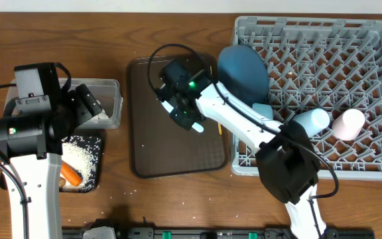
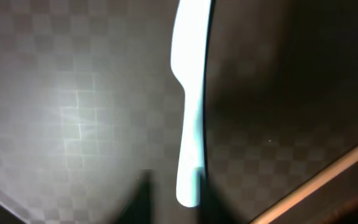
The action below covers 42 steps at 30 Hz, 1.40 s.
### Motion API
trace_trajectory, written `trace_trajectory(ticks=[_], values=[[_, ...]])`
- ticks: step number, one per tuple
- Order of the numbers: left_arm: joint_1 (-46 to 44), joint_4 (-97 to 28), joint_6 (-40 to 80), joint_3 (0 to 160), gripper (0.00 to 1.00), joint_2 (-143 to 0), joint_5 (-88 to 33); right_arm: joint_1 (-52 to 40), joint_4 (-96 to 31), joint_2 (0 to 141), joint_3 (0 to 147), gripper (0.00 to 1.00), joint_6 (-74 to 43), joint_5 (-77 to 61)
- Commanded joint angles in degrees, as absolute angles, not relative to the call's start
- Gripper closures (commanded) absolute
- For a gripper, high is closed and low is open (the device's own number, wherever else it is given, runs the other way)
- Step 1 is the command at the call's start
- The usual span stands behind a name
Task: Sort waste into correct bins and load items into the dishwasher rack
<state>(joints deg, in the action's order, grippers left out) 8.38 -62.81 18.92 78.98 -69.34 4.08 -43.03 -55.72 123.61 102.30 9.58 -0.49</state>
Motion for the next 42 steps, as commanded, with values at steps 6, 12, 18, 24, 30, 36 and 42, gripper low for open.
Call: trace_trajectory(ticks=[6, 12, 18, 24, 30, 36, 42], values=[[8.62, -62.96, 18.74, 79.09, 0.02, -69.28, 4.56, -41.17, -58.78, 125.84, 102.15, 0.6, 13.15, -2.44], [8.62, -62.96, 18.76, 79.09, 0.02, -69.28, 4.56, -40.69, -59.88, 128.2, 102.06, 0.53, 16.64, -7.09], [8.62, -62.96, 18.74, 79.09, 0.02, -69.28, 4.56, -40.66, -60.14, 131.83, 102.04, 0.58, 17.85, -6.92], [8.62, -62.98, 18.74, 79.09, 0.02, -69.28, 4.56, -40.66, -60.86, 134.98, 102.04, 0.66, 17.85, -6.44], [8.62, -62.96, 18.74, 79.09, 0.02, -69.28, 4.56, -40.66, -61.12, 134.89, 102.1, 0.77, 17.82, -6.5], [8.62, -62.96, 18.74, 79.09, 0.02, -69.28, 4.56, -40.66, -62.83, 134.89, 102.1, 0.99, 17.8, -6.96], [8.62, -62.96, 18.74, 79.09, 0.02, -69.28, 4.56, -40.66, -62.83, 134.89, 102.37, 0.99, 17.78, -6.94]])
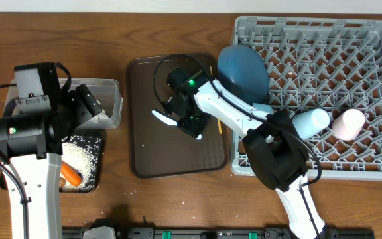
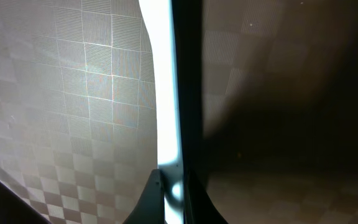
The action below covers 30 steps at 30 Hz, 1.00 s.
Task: Sort waste into correct bins and load items into the dishwasher rack
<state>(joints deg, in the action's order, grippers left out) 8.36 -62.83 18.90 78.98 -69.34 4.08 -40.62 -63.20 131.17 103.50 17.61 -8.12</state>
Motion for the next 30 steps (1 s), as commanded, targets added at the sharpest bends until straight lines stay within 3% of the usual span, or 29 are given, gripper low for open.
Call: trace_trajectory(ticks=[1, 10, 27, 30], values=[[8.62, -62.96, 18.74, 79.09, 0.02, -69.28, 4.56, -40.66, -62.85, 134.89, 102.39, 0.99, 17.61, -6.94], [8.62, -62.96, 18.74, 79.09, 0.02, -69.28, 4.56, -42.13, -64.45, 134.89, 102.54, 0.99, 17.15, -5.13], [8.62, -62.96, 18.74, 79.09, 0.02, -69.28, 4.56, -49.47, -61.89, 134.91, 102.52, 0.99, 14.15, 10.48], [8.62, -62.96, 18.74, 79.09, 0.02, -69.28, 4.56, -49.69, -61.3, 134.91, 102.52, 0.9, 14.06, 10.07]])
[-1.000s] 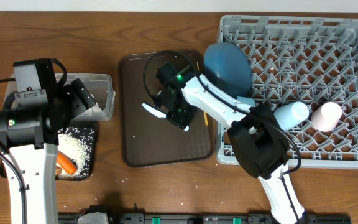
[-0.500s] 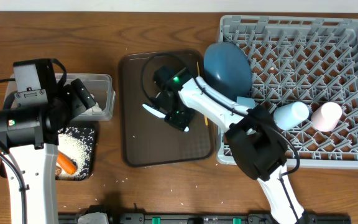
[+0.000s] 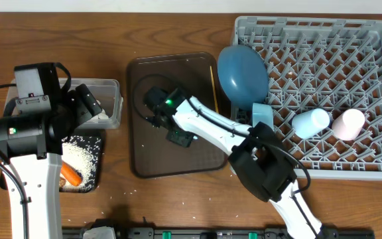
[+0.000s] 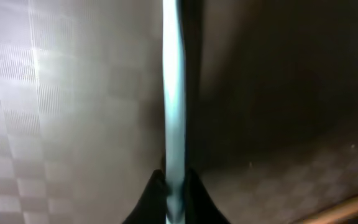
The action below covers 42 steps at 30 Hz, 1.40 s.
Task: Sort waste into correct bins and load items into the dishwasher rack
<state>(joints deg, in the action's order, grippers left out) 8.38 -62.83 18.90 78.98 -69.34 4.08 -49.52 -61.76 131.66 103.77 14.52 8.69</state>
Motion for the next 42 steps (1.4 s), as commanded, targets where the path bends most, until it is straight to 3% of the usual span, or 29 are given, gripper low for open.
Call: trace_trajectory(ticks=[1, 7, 13, 27, 42], values=[[8.62, -62.98, 18.74, 79.09, 0.02, -69.28, 4.56, -49.69, -61.25, 134.91, 102.52, 0.9, 13.76, 10.07], [8.62, -62.98, 18.74, 79.09, 0.02, -69.28, 4.56, -49.21, -61.12, 134.91, 102.52, 0.99, 13.78, 8.78], [8.62, -62.96, 18.74, 79.09, 0.02, -69.3, 4.56, -48.97, -61.08, 134.89, 102.56, 0.99, 13.23, 10.31], [8.62, -62.96, 18.74, 79.09, 0.02, -69.28, 4.56, -46.59, -63.96, 126.56, 108.42, 0.99, -3.9, 14.81], [8.62, -62.98, 18.74, 79.09, 0.02, -69.3, 4.56, -34.83, -67.26, 108.42, 109.4, 0.99, -21.37, 8.78]])
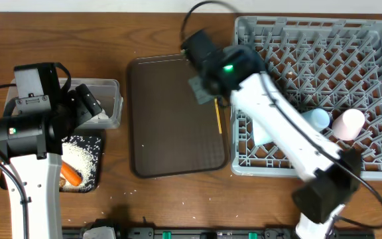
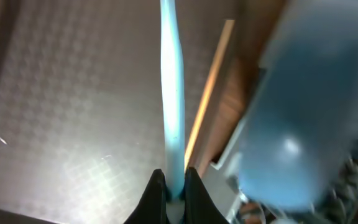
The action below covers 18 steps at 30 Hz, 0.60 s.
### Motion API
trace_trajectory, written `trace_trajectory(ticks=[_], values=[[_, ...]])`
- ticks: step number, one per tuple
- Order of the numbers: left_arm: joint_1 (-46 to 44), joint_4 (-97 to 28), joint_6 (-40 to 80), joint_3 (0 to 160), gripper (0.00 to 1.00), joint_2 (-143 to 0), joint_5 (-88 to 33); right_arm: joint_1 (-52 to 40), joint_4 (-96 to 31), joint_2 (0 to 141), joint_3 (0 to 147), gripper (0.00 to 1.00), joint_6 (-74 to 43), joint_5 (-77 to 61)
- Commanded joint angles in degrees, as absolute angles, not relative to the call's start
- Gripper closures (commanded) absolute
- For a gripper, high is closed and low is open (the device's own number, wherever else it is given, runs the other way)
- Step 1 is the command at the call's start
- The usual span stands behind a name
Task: Sort waste into correct bins and load items into the dishwasher rack
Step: 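Insert the knife upright into the rack and open the right gripper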
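My right gripper [image 2: 173, 188] is shut on the end of a light-blue plastic knife [image 2: 171, 87], which points away from the camera above the brown tray [image 2: 67, 124]. Overhead, that gripper [image 1: 203, 87] hangs over the tray's upper right edge, beside the grey dishwasher rack [image 1: 350, 40]; the knife is hidden under it there. A blurred blue bowl [image 2: 309, 112] fills the right of the wrist view. My left gripper [image 1: 88, 105] stays over the clear bin [image 1: 108, 99]; its jaws cannot be made out.
A yellow stick [image 1: 218, 118] lies along the tray's right edge. The rack holds a light-blue cup [image 1: 317, 118] and a pink cup [image 1: 348, 123]. A black bin [image 1: 85, 162] at the left holds rice and a carrot [image 1: 71, 176].
My right gripper, still shut on the knife, was low over the left middle of the tray. It is now higher and at the tray's upper right edge, next to the rack. The left arm is unchanged.
My right gripper was low over the tray's right part with the knife lying between its fingers. Then it was shut on the knife's end, and later stood further left on the tray. Now it holds the knife up beside the rack and the blue bowl.
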<state>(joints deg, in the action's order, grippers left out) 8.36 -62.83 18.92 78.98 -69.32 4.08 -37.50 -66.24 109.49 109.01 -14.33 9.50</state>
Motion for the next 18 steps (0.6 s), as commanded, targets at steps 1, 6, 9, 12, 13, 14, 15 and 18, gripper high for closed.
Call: trace_trajectory(ticks=[1, 6, 9, 12, 13, 14, 15, 18], values=[[8.62, -62.96, 18.76, 79.09, 0.02, -69.3, 4.56, -33.76, -67.88, 108.09, 109.4, 0.99, -22.33, 8.75], [8.62, -62.96, 18.74, 79.09, 0.02, -69.3, 4.56, -27.68, -71.85, 107.92, 109.38, 0.99, -25.3, 7.86], [8.62, -62.96, 18.76, 79.09, 0.02, -69.3, 4.56, -25.04, -73.6, 107.9, 109.38, 0.99, -25.26, 6.11], [8.62, -62.96, 18.74, 79.09, 0.02, -69.3, 4.56, -23.27, -74.96, 107.9, 109.38, 0.99, -25.26, 6.07], [8.62, -62.96, 18.74, 79.09, 0.02, -69.3, 4.56, -22.55, -75.57, 107.9, 109.38, 0.99, -25.28, 6.2], [8.62, -62.96, 18.74, 79.09, 0.02, -69.3, 4.56, -21.71, -76.16, 107.9, 109.38, 0.99, -25.28, 6.2], [8.62, -62.96, 18.74, 79.09, 0.02, -69.28, 4.56, -20.88, -76.75, 107.9, 109.38, 0.99, -25.26, 6.24], [8.62, -62.98, 18.74, 79.09, 0.02, -69.3, 4.56, -17.45, -78.13, 107.9, 108.92, 0.99, -25.23, 6.87]])
